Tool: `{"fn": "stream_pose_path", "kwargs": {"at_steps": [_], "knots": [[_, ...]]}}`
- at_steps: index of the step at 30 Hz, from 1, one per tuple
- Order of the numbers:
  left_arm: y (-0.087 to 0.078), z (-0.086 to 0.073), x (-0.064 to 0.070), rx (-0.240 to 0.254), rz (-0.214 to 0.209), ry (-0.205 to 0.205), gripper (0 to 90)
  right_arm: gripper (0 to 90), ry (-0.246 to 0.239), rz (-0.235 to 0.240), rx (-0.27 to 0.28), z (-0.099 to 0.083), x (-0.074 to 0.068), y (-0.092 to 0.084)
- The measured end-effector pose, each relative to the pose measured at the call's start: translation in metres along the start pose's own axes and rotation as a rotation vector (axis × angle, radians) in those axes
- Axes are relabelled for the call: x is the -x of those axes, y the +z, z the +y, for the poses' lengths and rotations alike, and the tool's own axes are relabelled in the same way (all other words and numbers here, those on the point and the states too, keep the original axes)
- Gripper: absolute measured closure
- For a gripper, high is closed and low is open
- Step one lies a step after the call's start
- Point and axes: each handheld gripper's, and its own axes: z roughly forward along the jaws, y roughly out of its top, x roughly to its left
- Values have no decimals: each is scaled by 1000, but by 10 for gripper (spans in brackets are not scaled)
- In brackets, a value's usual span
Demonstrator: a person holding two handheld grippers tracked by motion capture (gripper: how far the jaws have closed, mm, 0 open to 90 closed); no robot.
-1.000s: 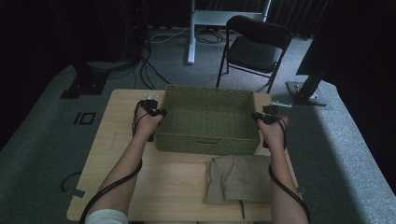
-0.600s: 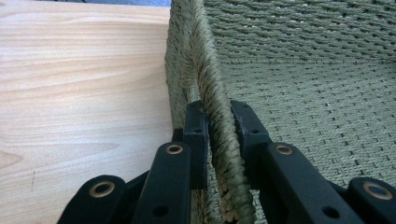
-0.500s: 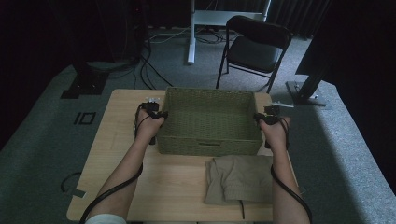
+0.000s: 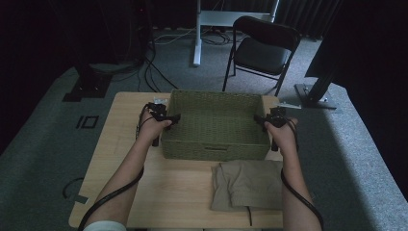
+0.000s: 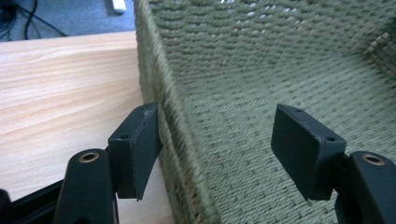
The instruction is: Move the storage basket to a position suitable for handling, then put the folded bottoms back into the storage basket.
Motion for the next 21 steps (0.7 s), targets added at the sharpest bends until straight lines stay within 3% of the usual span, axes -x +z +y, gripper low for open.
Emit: {"fn": "stream_pose_path", "kwargs": {"at_steps": [3, 6, 8, 10, 15, 21], "knots": [[-4, 3, -2, 23, 0, 2, 306, 331, -14, 19, 21, 2, -1, -2], [-10, 6, -2, 52, -13, 29, 287, 203, -43, 55, 66, 4, -1, -4], [-15, 9, -3, 64, -12, 43, 265, 191, -90, 55, 52, 6, -3, -7], [-19, 10, -3, 74, -20, 32, 253, 183, -106, 62, 60, 7, -5, -9], [-36, 15, -2, 96, -29, 61, 237, 163, -160, 87, 65, 8, -12, -16], [-54, 15, 3, 115, -67, 69, 209, 152, -171, 100, 78, 6, -16, -24]]}}
